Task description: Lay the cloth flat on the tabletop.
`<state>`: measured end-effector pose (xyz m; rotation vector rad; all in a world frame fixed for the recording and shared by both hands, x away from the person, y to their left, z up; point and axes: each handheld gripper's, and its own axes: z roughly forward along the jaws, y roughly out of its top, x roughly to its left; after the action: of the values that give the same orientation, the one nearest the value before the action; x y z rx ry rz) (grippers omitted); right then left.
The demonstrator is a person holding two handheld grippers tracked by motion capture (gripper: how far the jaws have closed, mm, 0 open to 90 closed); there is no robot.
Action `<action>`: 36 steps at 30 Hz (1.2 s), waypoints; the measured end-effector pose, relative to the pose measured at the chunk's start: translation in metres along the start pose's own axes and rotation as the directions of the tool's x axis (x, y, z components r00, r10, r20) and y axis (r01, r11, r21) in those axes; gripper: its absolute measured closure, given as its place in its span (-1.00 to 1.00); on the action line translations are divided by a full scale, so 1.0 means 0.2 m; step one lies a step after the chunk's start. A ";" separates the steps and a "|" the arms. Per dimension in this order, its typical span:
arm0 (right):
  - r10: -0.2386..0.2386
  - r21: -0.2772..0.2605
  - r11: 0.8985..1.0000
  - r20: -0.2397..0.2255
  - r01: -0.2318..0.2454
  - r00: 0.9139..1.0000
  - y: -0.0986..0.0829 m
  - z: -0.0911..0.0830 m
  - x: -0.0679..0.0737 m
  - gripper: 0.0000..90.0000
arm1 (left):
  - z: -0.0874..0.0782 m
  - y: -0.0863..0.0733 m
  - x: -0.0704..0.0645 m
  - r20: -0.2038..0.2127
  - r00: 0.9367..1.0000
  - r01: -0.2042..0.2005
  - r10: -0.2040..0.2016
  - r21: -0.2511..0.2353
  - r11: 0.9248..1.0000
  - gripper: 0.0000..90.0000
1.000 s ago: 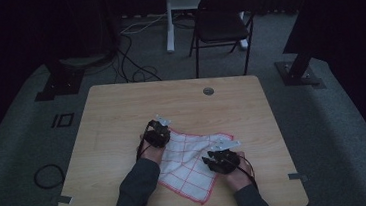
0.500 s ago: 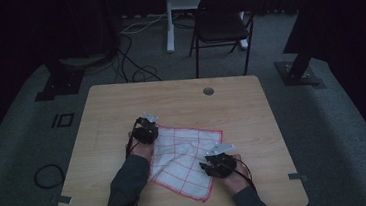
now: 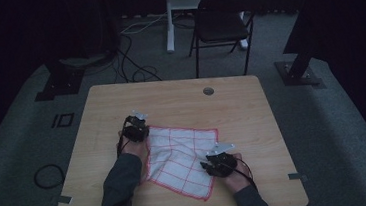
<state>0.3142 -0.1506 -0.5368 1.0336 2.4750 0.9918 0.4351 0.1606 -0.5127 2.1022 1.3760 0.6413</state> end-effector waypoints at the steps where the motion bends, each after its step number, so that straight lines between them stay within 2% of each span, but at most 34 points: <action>1: 0.002 0.001 1.000 0.000 -0.002 1.000 0.00 0.00 0.00 0.37 | -0.01 0.00 0.01 0.002 1.000 -0.002 0.002 -0.004 1.000 0.81; 4: 0.001 0.004 1.000 -0.003 -0.001 1.000 0.00 0.00 -0.01 0.37 | -0.06 0.00 0.00 0.016 0.999 -0.029 0.030 -0.020 0.999 0.79; 8: 0.000 0.005 1.000 0.002 0.000 1.000 0.00 -0.01 0.00 0.35 | -0.13 -0.01 -0.02 0.059 0.997 -0.041 0.044 -0.053 0.998 0.79; 13: -0.004 -0.008 1.000 0.000 0.004 1.000 -0.01 -0.03 0.02 0.33 | -0.20 -0.07 -0.07 0.120 0.990 -0.068 0.077 -0.082 0.994 0.78; 16: 0.004 -0.021 1.000 -0.013 -0.004 1.000 -0.02 -0.06 0.03 0.32 | -0.23 -0.12 -0.10 0.164 0.981 -0.092 0.106 -0.089 0.992 0.78; 19: 0.011 -0.037 0.999 -0.034 -0.012 0.999 -0.04 -0.08 0.05 0.32 | -0.25 -0.18 -0.14 0.211 0.968 -0.119 0.136 -0.093 0.989 0.78; 22: 0.004 -0.046 0.999 -0.044 -0.006 0.999 -0.05 -0.10 0.09 0.32 | -0.26 -0.22 -0.17 0.234 0.957 -0.153 0.169 -0.085 0.985 0.78; 24: -0.011 -0.053 0.999 -0.053 0.008 0.999 -0.05 -0.10 0.11 0.31 | -0.25 -0.25 -0.18 0.239 0.954 -0.165 0.179 -0.079 0.983 0.79; 27: -0.033 -0.061 0.998 -0.066 0.029 0.997 -0.05 -0.10 0.16 0.28 | -0.23 -0.28 -0.19 0.232 0.957 -0.166 0.176 -0.060 0.984 0.82; 29: -0.041 -0.054 0.998 -0.059 0.038 0.997 -0.05 -0.10 0.18 0.25 | -0.22 -0.29 -0.18 0.223 0.960 -0.164 0.172 -0.052 0.985 0.83; 30: -0.046 -0.049 0.998 -0.056 0.043 0.997 -0.06 -0.09 0.19 0.25 | -0.22 -0.29 -0.18 0.223 0.959 -0.169 0.177 -0.053 0.984 0.84; 33: -0.053 -0.039 0.998 -0.047 0.051 0.998 -0.06 -0.07 0.19 0.25 | -0.21 -0.30 -0.19 0.214 0.959 -0.181 0.188 -0.055 0.982 0.86; 36: -0.054 -0.028 0.998 -0.043 0.053 0.998 -0.06 -0.05 0.19 0.26 | -0.18 -0.30 -0.18 0.196 0.963 -0.179 0.183 -0.040 0.983 0.89</action>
<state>0.2763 -0.1359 -0.5381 0.9417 2.5033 1.0395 0.3572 0.1540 -0.5293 2.2248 1.0719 0.4986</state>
